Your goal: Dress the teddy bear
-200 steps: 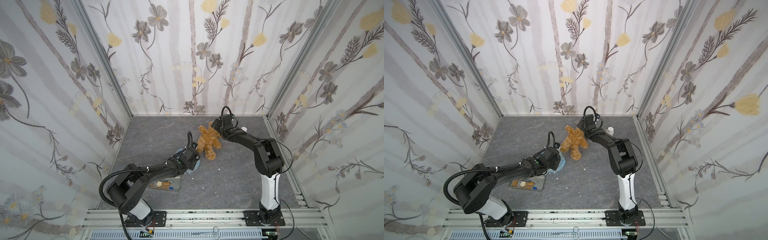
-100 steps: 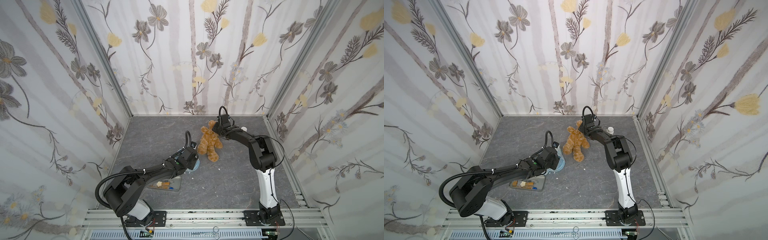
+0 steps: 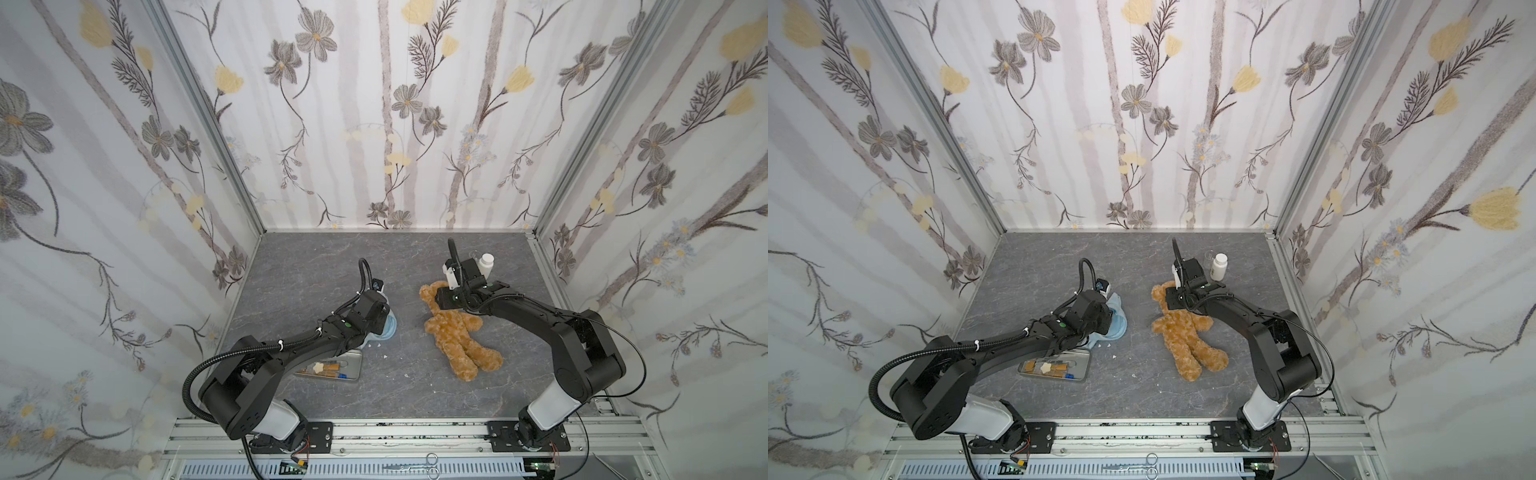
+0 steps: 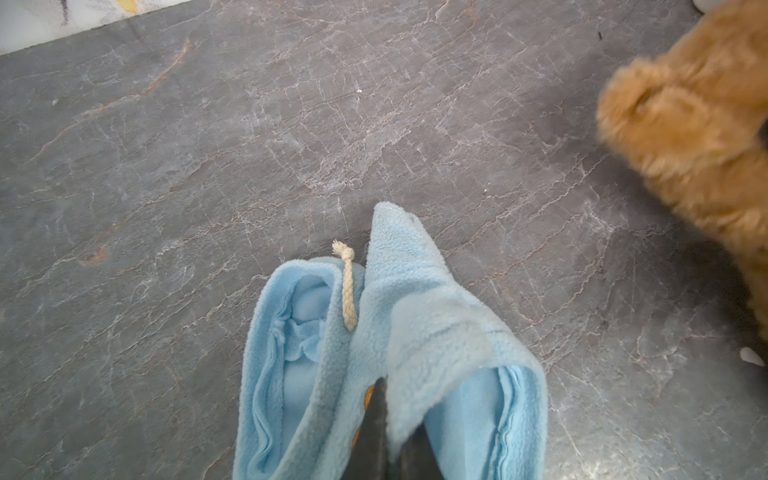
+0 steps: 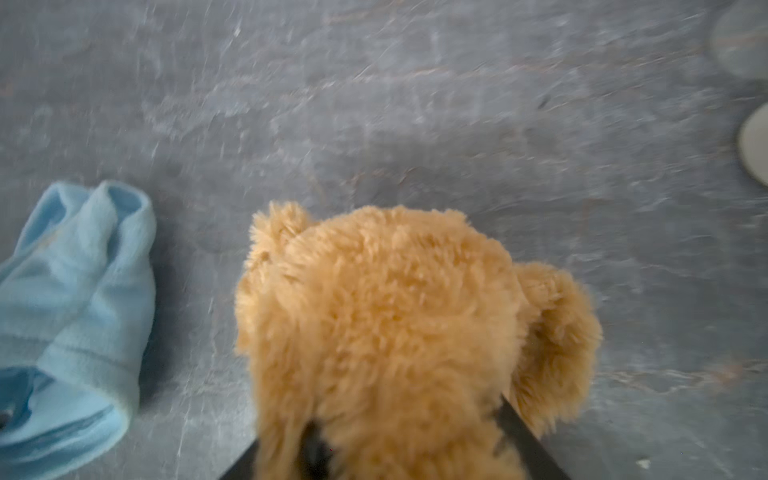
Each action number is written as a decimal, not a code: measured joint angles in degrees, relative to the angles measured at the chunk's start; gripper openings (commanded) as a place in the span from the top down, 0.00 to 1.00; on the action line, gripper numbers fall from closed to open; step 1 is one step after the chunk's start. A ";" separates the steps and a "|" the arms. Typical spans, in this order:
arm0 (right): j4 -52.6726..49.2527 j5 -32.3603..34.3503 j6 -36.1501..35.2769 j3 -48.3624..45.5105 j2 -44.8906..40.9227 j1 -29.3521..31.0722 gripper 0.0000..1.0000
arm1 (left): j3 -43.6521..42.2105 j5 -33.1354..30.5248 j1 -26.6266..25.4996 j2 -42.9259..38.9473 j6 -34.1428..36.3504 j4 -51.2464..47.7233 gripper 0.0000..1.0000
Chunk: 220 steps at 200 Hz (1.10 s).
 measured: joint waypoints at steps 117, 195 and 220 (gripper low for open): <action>2.64 1.40 2.43 -1.11 1.33 0.39 0.00 | -0.22 0.15 0.42 -2.36 -0.04 0.44 1.00; 11.15 -4.55 7.08 -6.69 4.98 0.04 0.40 | -0.33 0.33 0.90 -2.97 -1.29 0.50 1.00; 14.60 -4.55 7.39 -8.90 3.13 0.02 0.66 | -0.28 0.72 1.73 -2.19 -2.82 0.85 1.00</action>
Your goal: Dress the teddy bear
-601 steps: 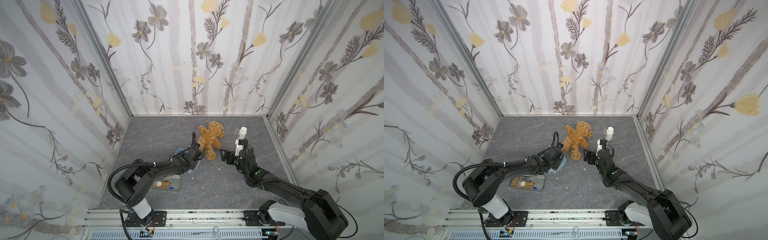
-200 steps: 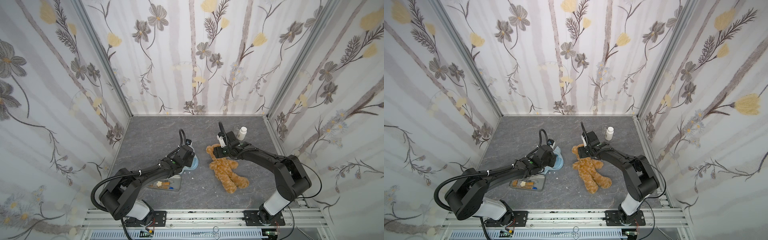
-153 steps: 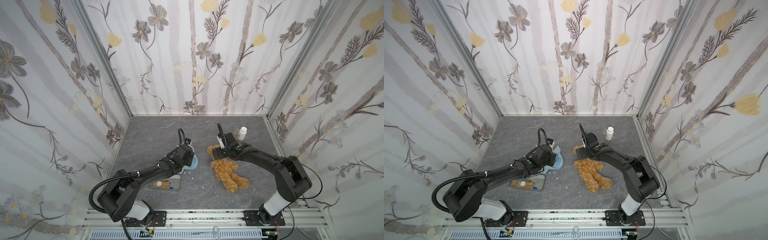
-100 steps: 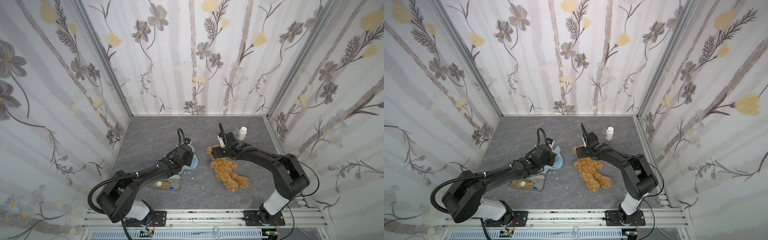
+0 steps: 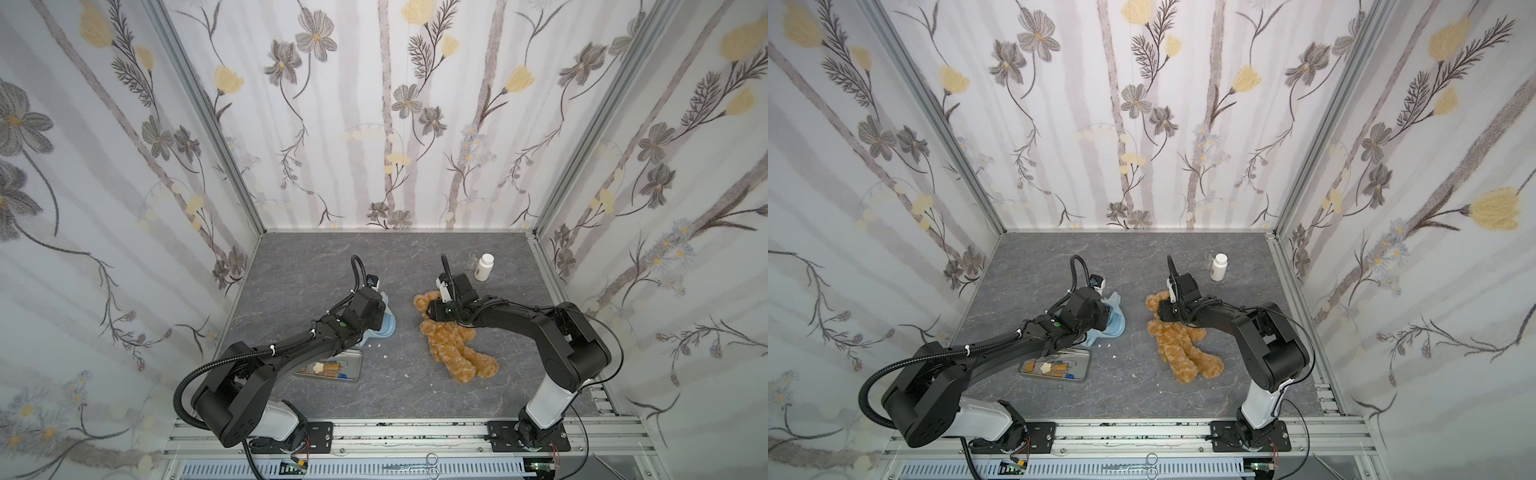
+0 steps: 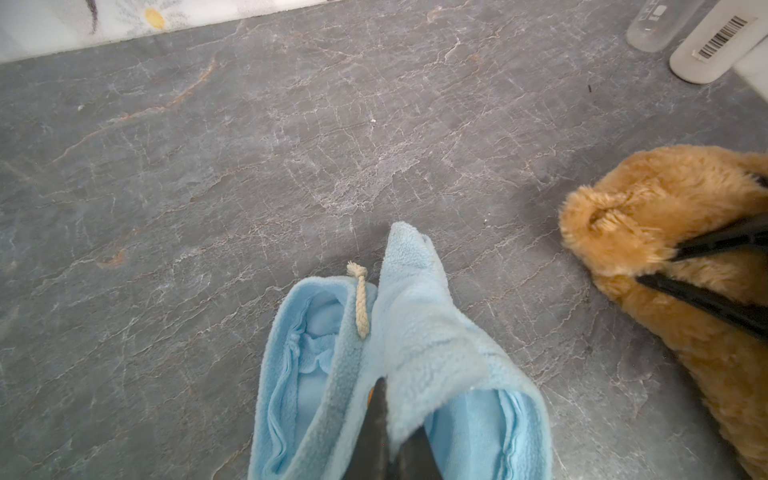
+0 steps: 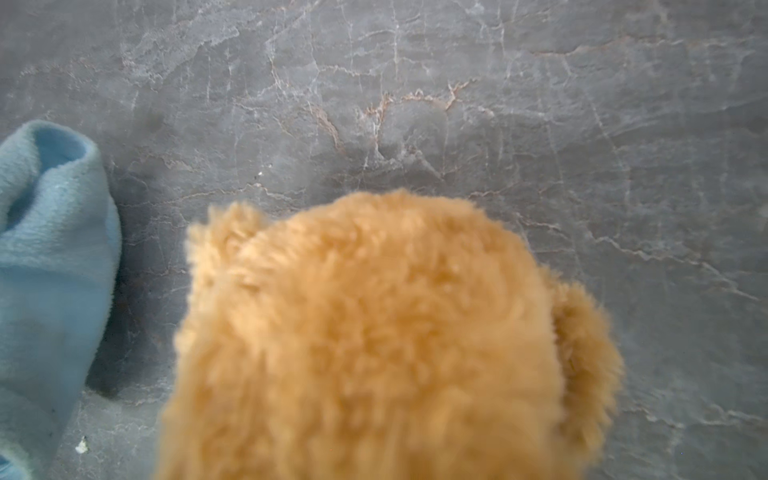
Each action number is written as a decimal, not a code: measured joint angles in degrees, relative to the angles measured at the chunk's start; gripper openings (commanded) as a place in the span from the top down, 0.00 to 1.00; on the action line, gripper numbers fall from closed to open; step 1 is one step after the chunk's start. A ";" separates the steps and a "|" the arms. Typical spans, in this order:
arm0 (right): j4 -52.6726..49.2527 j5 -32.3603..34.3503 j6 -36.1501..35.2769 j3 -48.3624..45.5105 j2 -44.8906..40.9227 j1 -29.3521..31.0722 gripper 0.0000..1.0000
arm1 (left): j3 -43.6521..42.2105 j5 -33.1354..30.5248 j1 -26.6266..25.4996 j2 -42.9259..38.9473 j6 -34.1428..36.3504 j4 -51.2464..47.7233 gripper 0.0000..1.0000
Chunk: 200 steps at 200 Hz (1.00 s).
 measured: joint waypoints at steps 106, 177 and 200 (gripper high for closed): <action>14.93 -5.18 -6.03 -17.88 -24.04 16.41 0.74 | -3.39 7.54 1.70 -2.25 -6.71 5.60 1.00; 21.33 3.30 -5.66 -13.33 -14.38 24.24 0.75 | -5.29 15.12 1.77 -3.72 -13.64 8.20 1.00; 21.62 4.57 -5.33 -14.32 -13.60 25.59 0.75 | -5.62 17.46 1.68 -3.74 -16.17 8.66 1.00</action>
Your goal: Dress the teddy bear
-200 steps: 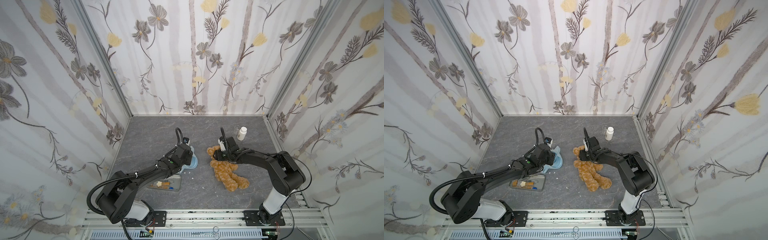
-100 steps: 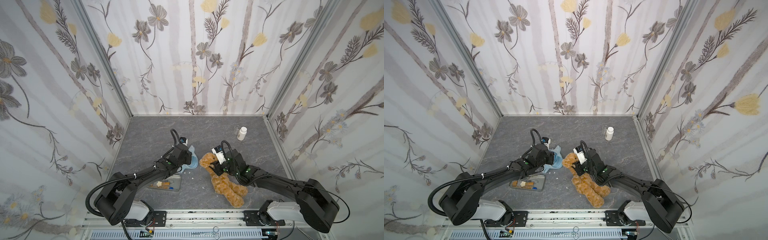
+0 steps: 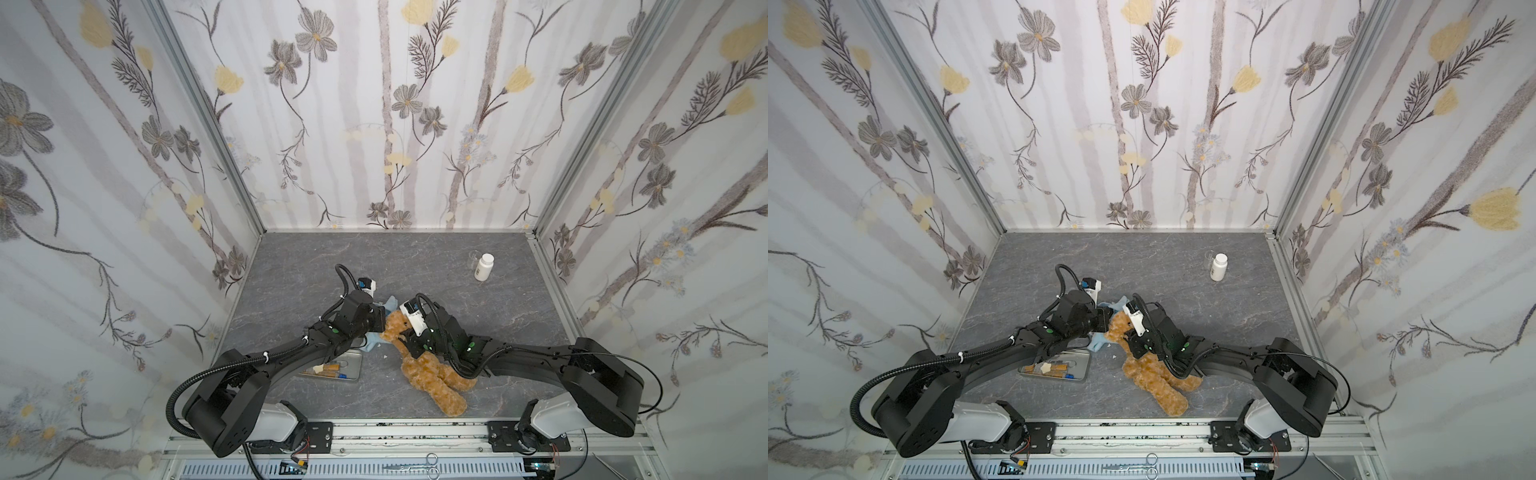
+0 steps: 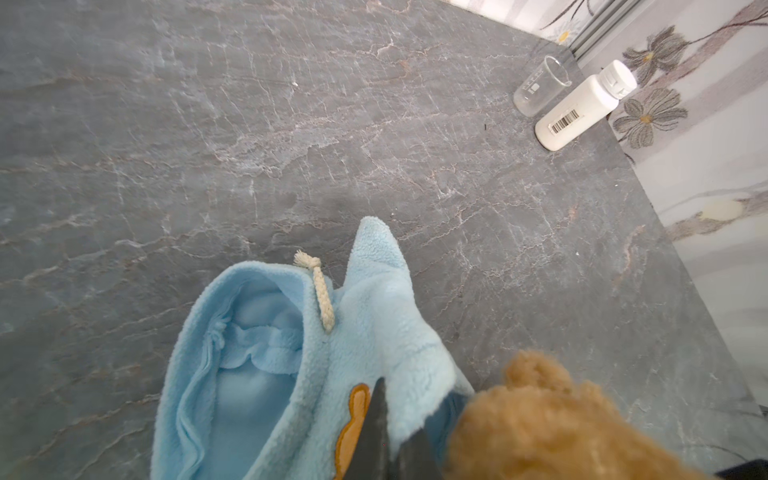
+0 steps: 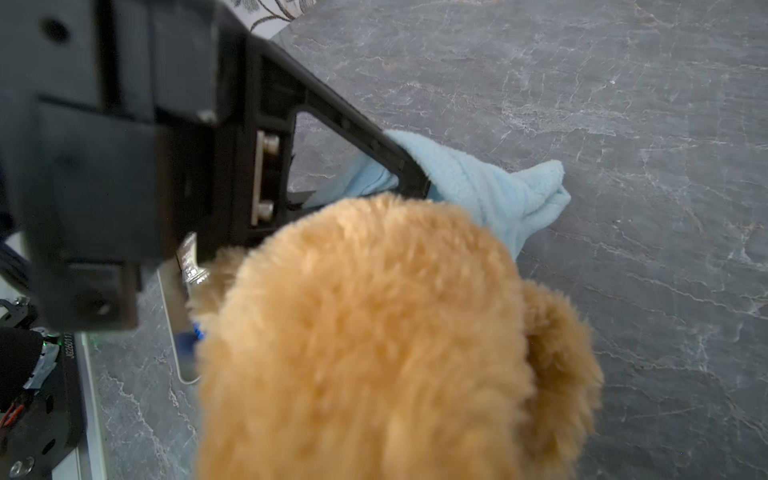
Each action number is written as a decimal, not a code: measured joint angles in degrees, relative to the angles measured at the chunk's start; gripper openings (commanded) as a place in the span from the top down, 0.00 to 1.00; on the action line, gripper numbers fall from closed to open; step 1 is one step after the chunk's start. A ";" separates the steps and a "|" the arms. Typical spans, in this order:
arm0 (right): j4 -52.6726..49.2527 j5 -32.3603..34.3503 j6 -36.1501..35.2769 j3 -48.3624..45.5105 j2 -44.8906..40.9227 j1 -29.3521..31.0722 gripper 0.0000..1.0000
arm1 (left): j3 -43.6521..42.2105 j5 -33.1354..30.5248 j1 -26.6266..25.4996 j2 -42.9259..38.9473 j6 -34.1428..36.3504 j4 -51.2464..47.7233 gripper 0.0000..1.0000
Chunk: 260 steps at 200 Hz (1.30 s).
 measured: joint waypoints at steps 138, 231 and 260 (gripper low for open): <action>-0.83 10.84 4.74 0.85 6.32 1.92 0.81 | -2.69 10.12 -0.61 -1.14 -6.69 1.27 1.00; 14.86 11.58 -9.88 -7.80 5.84 4.17 0.86 | 2.99 13.31 -1.07 4.24 -11.08 2.08 1.00; 19.06 10.34 -15.67 -9.64 5.84 5.01 0.87 | 3.19 13.66 -1.18 4.48 -11.98 2.16 1.00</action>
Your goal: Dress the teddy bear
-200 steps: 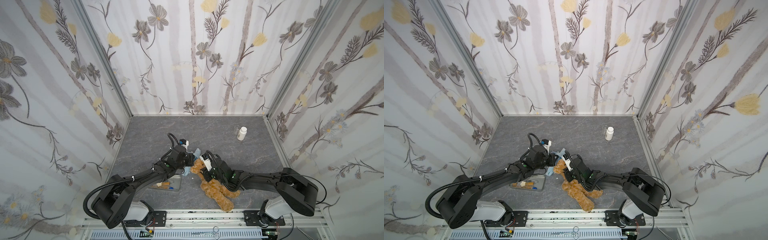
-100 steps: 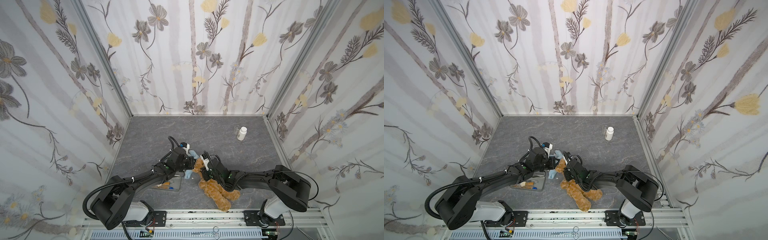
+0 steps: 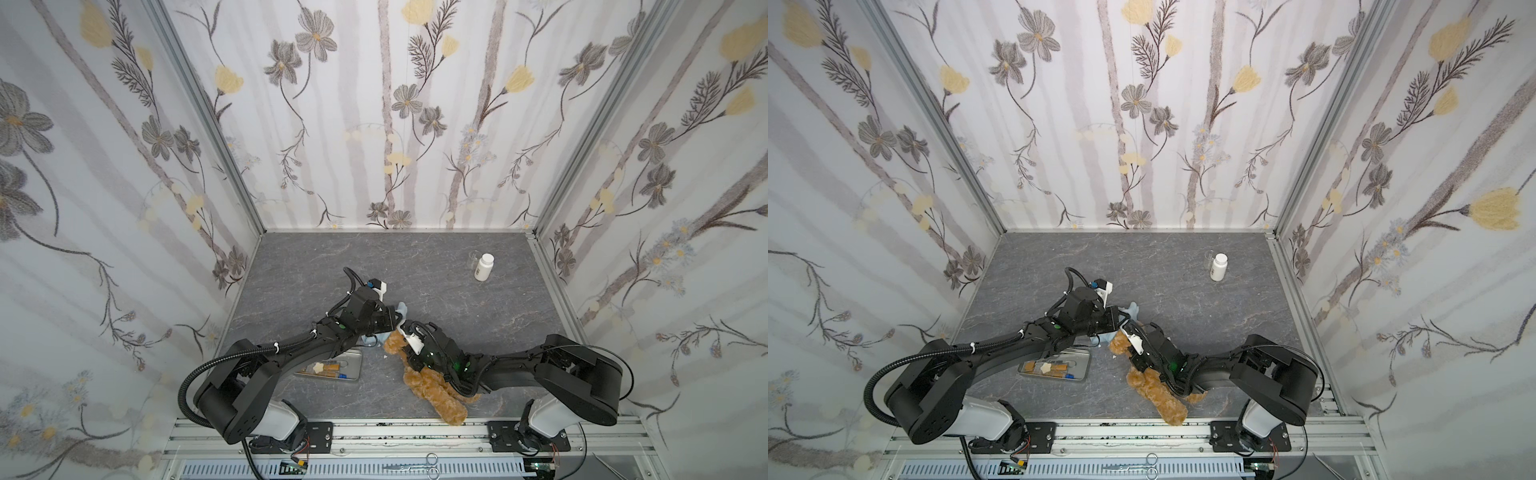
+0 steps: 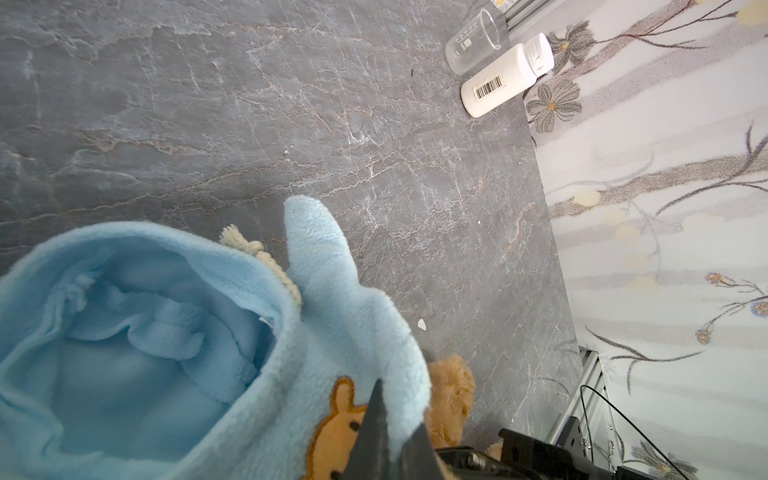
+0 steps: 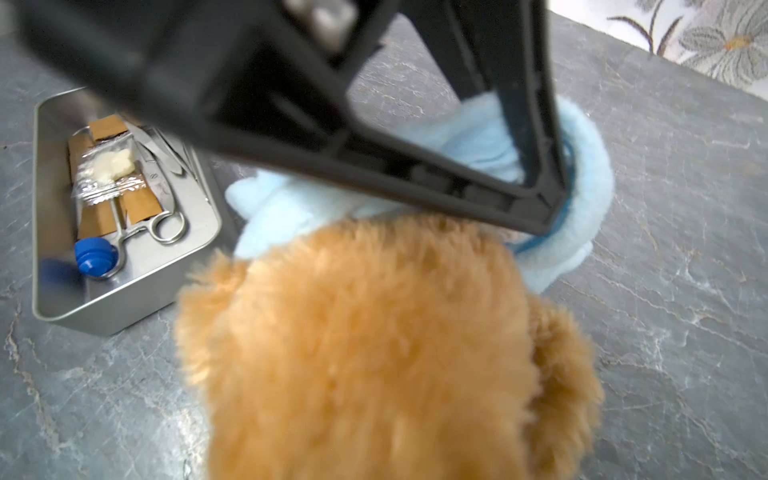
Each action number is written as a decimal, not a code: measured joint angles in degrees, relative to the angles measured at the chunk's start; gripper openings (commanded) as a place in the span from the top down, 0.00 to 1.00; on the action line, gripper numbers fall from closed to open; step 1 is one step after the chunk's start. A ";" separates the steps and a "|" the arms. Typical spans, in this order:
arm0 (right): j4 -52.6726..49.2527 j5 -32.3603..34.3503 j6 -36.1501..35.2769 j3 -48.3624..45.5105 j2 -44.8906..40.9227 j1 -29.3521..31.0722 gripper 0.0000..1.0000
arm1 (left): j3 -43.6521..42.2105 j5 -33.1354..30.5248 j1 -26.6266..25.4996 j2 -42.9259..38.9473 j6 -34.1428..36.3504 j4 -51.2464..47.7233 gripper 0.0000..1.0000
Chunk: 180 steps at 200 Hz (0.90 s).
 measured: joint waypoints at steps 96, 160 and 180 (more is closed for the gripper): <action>3.45 -8.00 -4.85 -0.02 2.75 -3.50 0.88 | -1.09 1.33 -0.09 -1.33 0.83 0.11 1.00; 4.44 -10.36 9.31 1.22 5.99 -6.01 0.90 | -6.29 3.63 -0.09 -5.07 -0.33 1.77 1.00; 2.54 -9.68 13.68 2.91 6.84 -6.16 0.90 | -7.15 3.61 -0.20 -6.64 -0.68 1.75 1.00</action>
